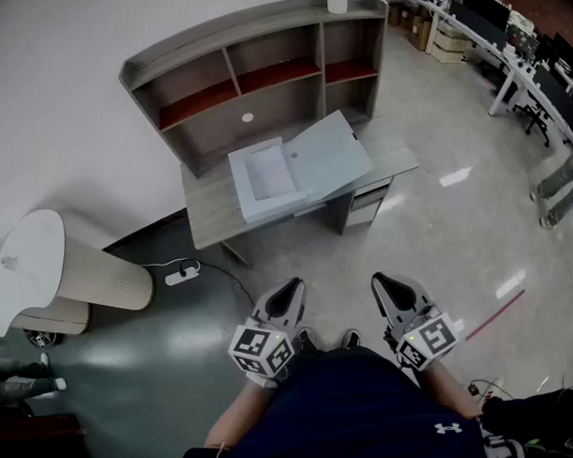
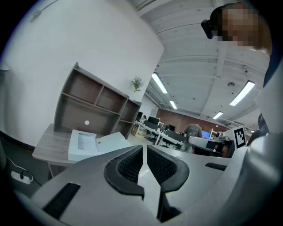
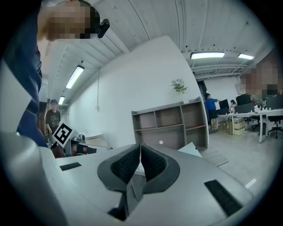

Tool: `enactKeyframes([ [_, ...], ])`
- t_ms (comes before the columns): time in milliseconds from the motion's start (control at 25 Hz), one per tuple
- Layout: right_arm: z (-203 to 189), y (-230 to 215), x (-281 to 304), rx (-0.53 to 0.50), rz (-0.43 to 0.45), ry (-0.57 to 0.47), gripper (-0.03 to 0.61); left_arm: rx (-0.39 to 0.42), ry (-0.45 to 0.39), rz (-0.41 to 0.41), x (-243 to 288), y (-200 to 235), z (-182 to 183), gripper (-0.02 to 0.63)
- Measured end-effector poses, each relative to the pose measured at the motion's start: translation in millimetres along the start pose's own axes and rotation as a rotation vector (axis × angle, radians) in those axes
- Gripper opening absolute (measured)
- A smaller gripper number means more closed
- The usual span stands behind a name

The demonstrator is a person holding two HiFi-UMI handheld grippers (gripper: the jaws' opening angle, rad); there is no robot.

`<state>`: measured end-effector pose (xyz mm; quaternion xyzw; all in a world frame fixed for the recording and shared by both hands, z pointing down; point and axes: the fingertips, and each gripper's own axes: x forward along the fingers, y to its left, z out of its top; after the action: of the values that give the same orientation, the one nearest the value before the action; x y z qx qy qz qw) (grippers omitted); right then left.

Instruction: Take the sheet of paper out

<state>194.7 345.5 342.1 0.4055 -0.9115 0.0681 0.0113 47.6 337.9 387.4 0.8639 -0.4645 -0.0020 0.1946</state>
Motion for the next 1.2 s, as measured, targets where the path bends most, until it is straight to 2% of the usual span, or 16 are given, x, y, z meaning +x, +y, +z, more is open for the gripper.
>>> enactKeyframes([
  [160, -7, -8, 1, 0.018, -0.030, 0.013, 0.018, -0.010, 0.018, -0.007, 4, 6, -4, 0.041],
  [600, -6, -5, 32, 0.081, -0.030, -0.008, 0.020, -0.023, 0.020, 0.001, 5, 34, 1, 0.041],
  [960, -23, 5, 61, 0.100, -0.111, 0.057, 0.018, -0.065, 0.038, -0.032, -4, 71, -6, 0.040],
  [1200, -27, 15, 83, 0.115, -0.095, 0.082, 0.018, -0.088, 0.043, -0.016, -10, 94, -6, 0.040],
])
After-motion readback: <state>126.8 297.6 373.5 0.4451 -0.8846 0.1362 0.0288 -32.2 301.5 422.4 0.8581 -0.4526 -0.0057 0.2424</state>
